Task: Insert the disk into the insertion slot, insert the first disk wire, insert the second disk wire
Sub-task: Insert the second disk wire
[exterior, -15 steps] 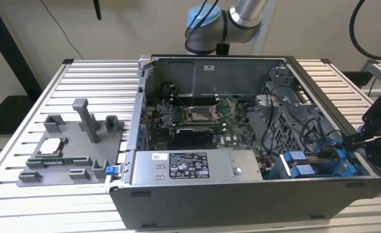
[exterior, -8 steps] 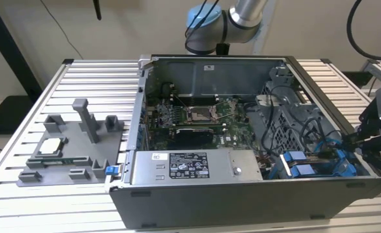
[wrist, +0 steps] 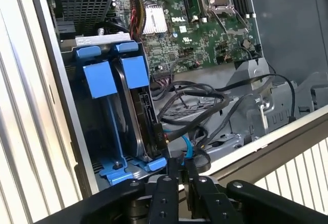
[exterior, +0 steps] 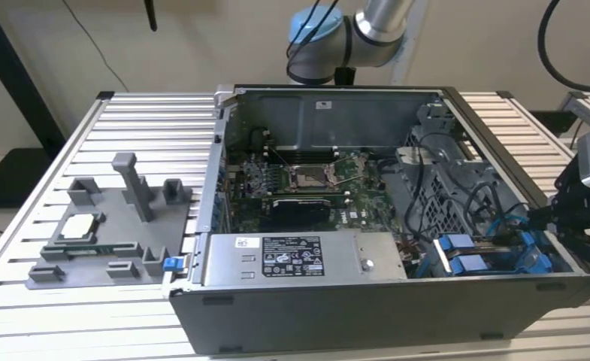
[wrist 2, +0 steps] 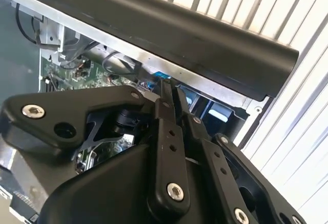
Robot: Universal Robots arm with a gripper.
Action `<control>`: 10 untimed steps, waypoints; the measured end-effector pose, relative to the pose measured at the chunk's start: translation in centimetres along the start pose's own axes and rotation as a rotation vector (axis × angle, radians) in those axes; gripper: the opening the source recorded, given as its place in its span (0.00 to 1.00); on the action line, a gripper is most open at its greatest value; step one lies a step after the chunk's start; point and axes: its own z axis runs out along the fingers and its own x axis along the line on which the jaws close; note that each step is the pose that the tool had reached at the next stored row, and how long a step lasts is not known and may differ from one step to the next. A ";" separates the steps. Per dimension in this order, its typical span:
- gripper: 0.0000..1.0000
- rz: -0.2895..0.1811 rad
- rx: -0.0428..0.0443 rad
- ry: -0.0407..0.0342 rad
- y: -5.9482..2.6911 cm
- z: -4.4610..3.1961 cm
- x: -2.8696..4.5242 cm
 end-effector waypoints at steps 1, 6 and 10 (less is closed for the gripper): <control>1.00 0.000 0.0001 -0.0001 0.00 0.00 0.00; 1.00 0.000 0.0002 -0.0003 0.02 -0.01 0.01; 0.00 0.000 0.0002 -0.0002 0.41 -0.74 -0.29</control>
